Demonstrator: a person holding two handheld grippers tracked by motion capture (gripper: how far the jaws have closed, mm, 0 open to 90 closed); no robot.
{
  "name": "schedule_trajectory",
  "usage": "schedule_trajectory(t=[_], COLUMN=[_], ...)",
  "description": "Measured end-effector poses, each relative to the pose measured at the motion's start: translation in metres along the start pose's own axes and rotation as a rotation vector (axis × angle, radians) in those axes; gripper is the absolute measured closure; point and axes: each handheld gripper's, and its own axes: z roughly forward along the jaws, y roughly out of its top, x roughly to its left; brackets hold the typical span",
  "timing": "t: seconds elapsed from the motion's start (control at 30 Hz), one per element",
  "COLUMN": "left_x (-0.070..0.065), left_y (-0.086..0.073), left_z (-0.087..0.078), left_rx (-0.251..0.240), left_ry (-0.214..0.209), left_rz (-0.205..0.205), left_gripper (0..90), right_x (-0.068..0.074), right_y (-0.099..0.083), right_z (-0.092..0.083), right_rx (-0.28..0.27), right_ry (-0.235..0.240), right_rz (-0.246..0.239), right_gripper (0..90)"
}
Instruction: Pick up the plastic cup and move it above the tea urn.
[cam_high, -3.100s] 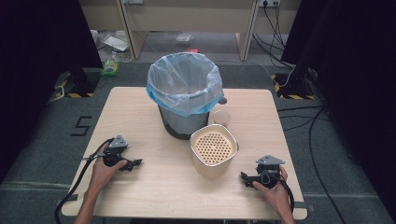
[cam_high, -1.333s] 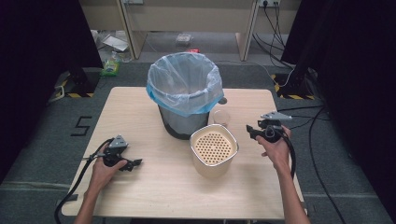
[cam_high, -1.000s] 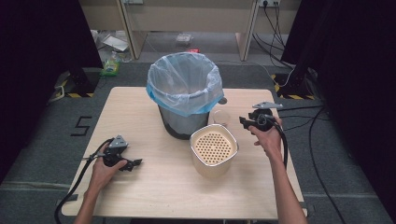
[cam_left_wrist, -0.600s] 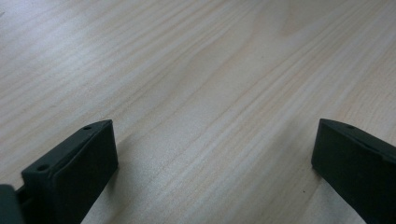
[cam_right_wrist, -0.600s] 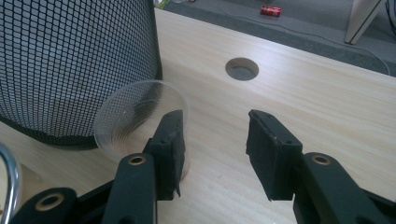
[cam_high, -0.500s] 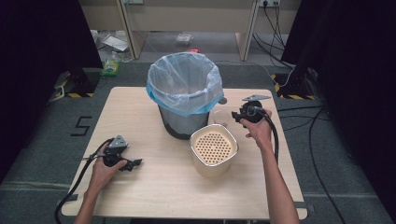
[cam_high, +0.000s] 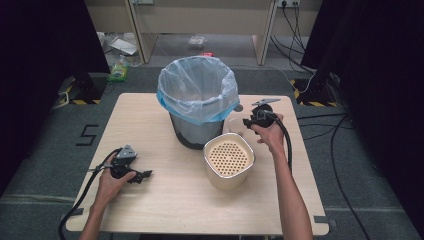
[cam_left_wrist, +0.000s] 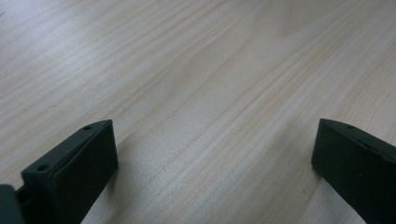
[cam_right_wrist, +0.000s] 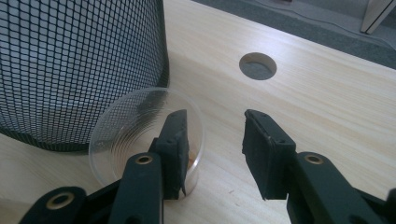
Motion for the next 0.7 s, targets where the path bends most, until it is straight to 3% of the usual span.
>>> schedule_trajectory(t=[0.47,0.7], left_x=[0.0,0.001], left_y=[0.0,0.001], left_z=[0.0,0.001], left_rx=[0.0,-0.003], left_ry=[-0.003,-0.001], left_rz=[0.0,-0.002], left_gripper=[0.0,0.0], right_x=[0.003,0.006], right_y=[-0.002,-0.003], right_z=[0.028,0.025], right_rx=[0.096,0.094], right_ry=[0.029,0.049], right_rz=[-0.032,-0.093], right_gripper=[73.6,83.5])
